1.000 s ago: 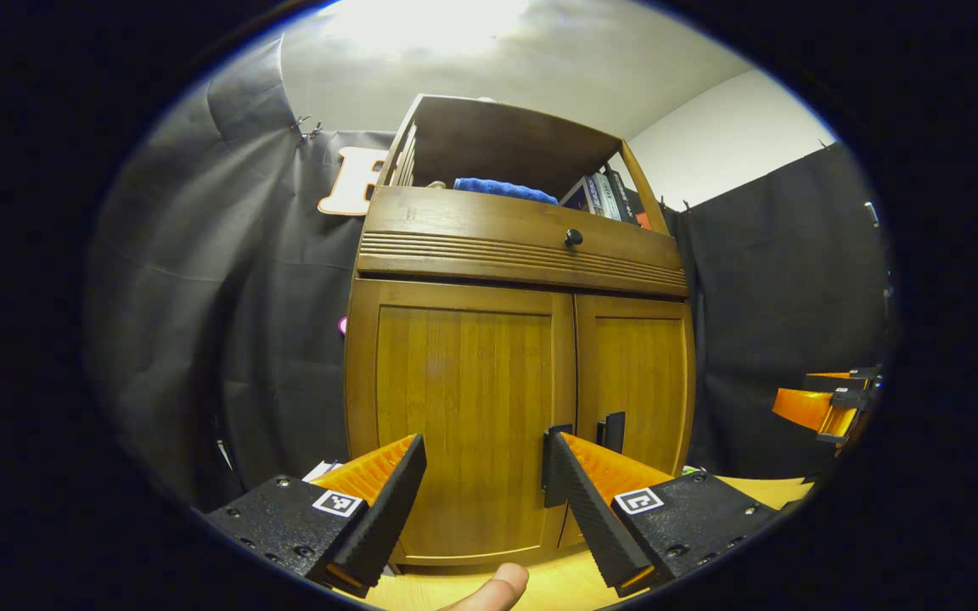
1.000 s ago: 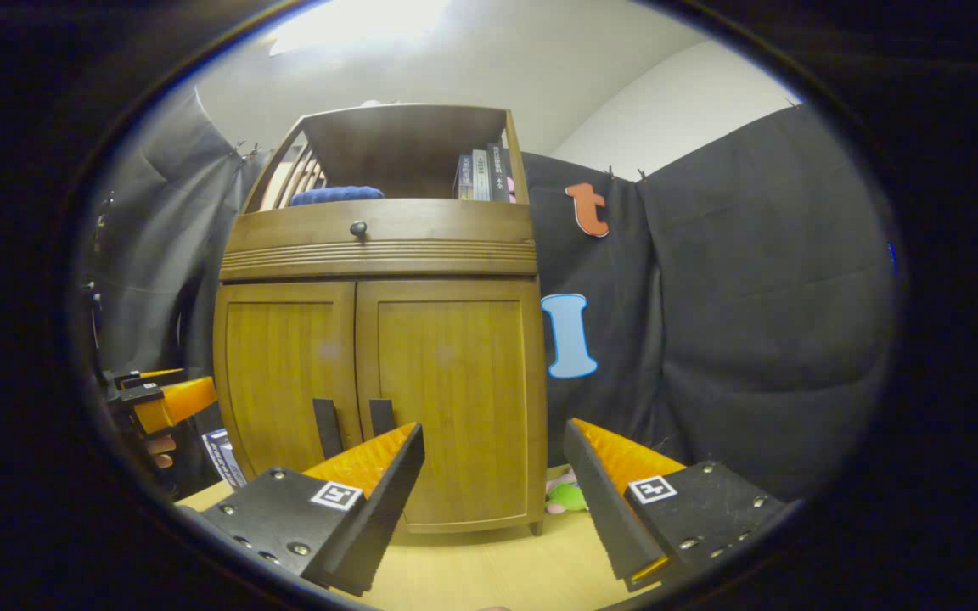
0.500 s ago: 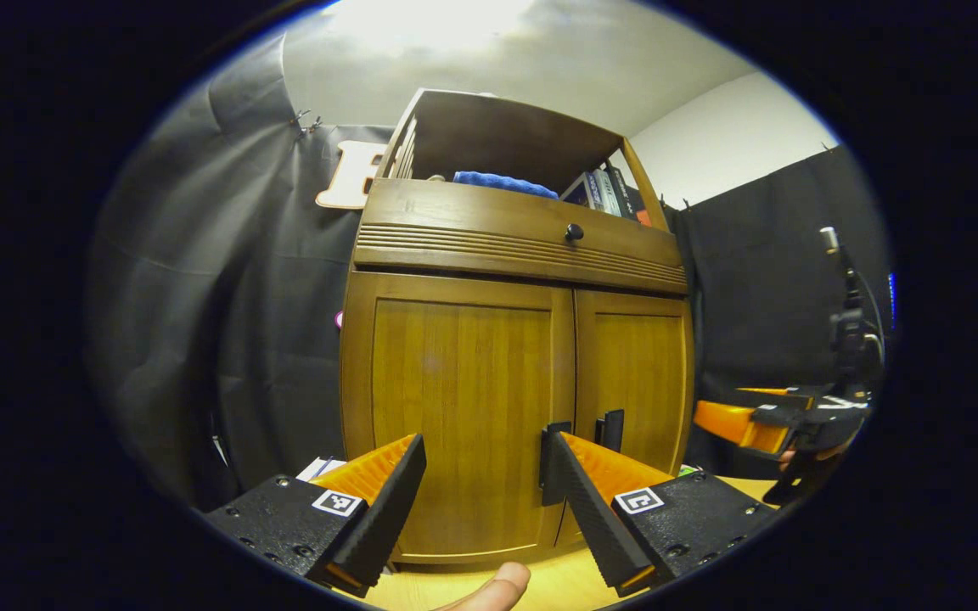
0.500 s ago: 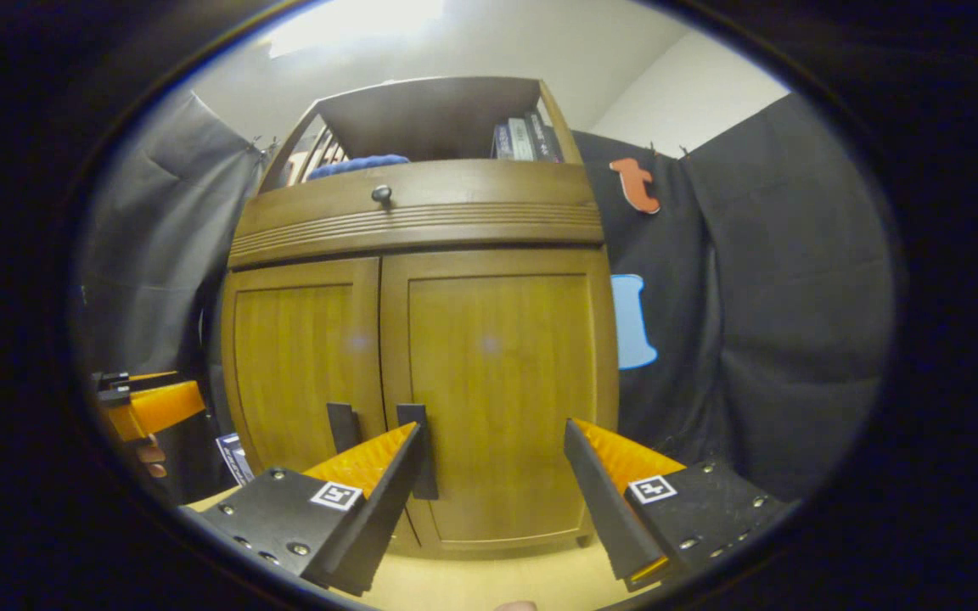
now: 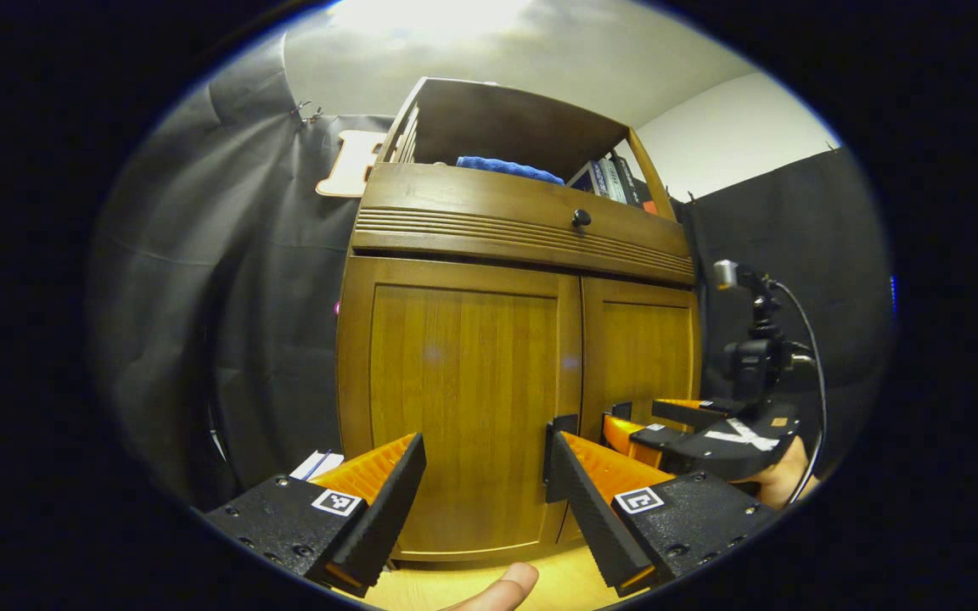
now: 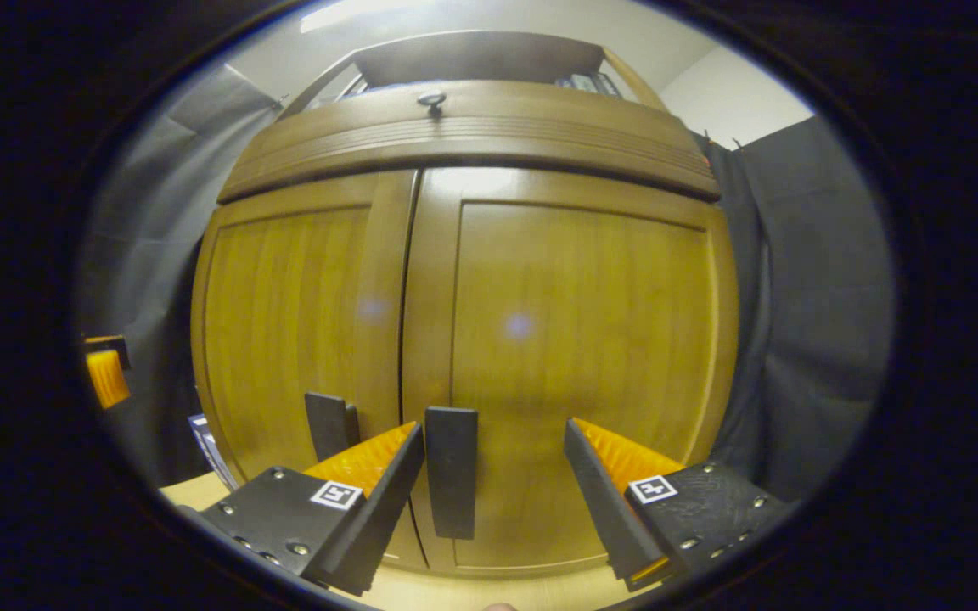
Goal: Open the right door of the double-door shoe cabinet with the right hand, and open the left door with the left hand.
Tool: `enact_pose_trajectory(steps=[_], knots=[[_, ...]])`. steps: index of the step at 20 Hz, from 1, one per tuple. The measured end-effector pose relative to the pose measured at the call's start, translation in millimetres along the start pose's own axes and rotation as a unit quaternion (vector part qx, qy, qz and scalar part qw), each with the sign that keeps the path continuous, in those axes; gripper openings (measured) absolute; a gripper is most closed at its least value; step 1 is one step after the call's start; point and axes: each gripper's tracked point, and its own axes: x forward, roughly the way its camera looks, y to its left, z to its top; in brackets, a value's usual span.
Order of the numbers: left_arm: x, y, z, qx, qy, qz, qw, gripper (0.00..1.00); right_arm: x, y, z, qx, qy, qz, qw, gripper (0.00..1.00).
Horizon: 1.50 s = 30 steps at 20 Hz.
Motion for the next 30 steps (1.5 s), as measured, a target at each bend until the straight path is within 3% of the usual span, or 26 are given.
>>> enact_pose_trajectory(steps=[2, 6, 7, 9, 13, 25, 26, 30], knots=[[0.2, 5.1, 5.8, 0.003, -0.008, 0.009, 1.0, 0.93, 9.7, 10.7, -17.6, -0.009, 0.029, 0.011, 0.999, 0.99], [-4.2, 6.3, 9.6, -0.009, -0.015, 0.015, 1.0, 0.93, 14.0, 12.7, -15.7, 0.012, 0.024, 0.033, 0.999, 0.81], [-4.7, 5.5, 8.4, -0.01, -0.014, 0.017, 1.0, 0.92, 9.1, 22.4, -14.1, 0.025, 0.026, 0.067, 0.997, 0.64], [-4.7, 0.7, 6.9, -0.013, -0.01, 0.012, 1.0, 0.91, 12.8, 20.6, -17.6, 0.032, 0.038, 0.06, 0.997, 0.31], [-4.2, -3.7, 5.0, -0.008, -0.008, 0.004, 1.0, 0.92, 8.0, 22.4, -18.1, 0.043, 0.036, 0.066, 0.996, 0.24], [-4.4, 6.2, 7.9, 0.0, -0.015, 0.02, 1.0, 0.93, -46.4, 7.3, -17.1, 0.053, 0.032, 0.092, 0.994, 0.24], [-4.0, 6.3, 6.8, 0.0, -0.012, 0.02, 1.0, 0.92, -53.4, 3.9, -17.6, 0.052, 0.033, 0.093, 0.994, 0.28], [-2.7, 10.1, 3.0, 0.003, -0.005, 0.029, 1.0, 0.93, -75.4, -7.9, -18.7, 0.059, 0.038, 0.09, 0.993, 0.24]])
